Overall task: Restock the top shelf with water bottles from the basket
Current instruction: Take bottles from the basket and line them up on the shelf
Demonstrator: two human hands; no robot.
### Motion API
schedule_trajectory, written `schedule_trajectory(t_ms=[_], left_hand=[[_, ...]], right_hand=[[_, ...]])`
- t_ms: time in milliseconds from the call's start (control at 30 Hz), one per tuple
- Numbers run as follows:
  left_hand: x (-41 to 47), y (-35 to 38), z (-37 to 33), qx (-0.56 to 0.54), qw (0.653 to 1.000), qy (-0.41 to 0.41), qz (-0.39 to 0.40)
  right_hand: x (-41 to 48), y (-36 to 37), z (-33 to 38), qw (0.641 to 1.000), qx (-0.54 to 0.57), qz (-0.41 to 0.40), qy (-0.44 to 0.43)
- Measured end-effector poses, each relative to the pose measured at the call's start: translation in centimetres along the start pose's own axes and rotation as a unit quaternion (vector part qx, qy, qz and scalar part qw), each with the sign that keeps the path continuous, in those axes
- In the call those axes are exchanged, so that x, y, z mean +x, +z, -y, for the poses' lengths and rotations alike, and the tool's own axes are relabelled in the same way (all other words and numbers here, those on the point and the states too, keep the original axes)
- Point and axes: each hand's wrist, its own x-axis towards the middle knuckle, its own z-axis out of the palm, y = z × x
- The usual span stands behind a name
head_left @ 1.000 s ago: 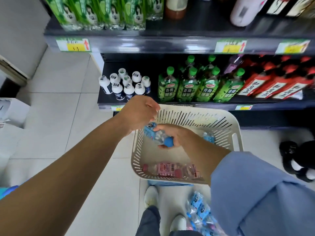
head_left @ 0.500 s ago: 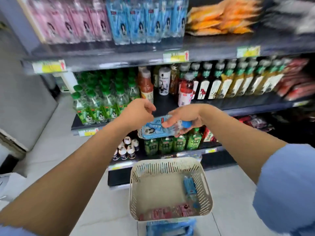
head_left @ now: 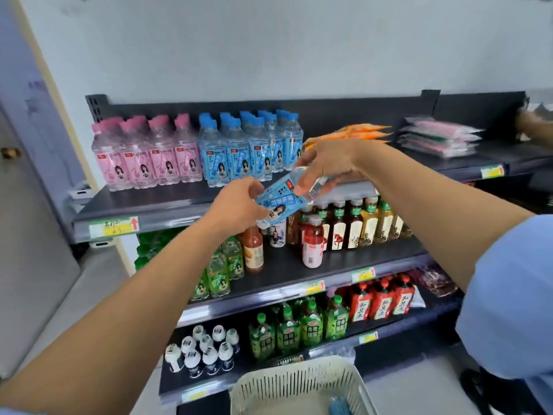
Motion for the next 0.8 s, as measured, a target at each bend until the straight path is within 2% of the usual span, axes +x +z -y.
schedule_trajectory(t_ms=[233,400,500,667,800], left_hand=[[2.9,-1.3,0.0,-0.063,0.997,-0.021,-0.042],[5.3,-0.4,-0.8,-0.118,0.990,-0.023,-0.067],[6.9,0.1,-1.1,-0.127,0.990,-0.030,-0.047],[9.0,0.3,-1.4,-0.113,0.992,-0.028,-0.043],[10.3,0.1,-1.4,-0.104,0.992,-0.031,-0.063]], right_hand=[[1.3,-1.5,2.6,0.990,0.090,-0.102,-0.034],[3.2,-1.8,2.2,0.960,0.212,-0.175,-0.055],[4.7,-2.1,1.4,0.939,0.260,-0.214,-0.077],[8.8,-3.0,0.0,0.915,0.270,-0.281,-0.101],[12.4,-3.4,-0.6,0.929,0.196,-0.291,-0.121]])
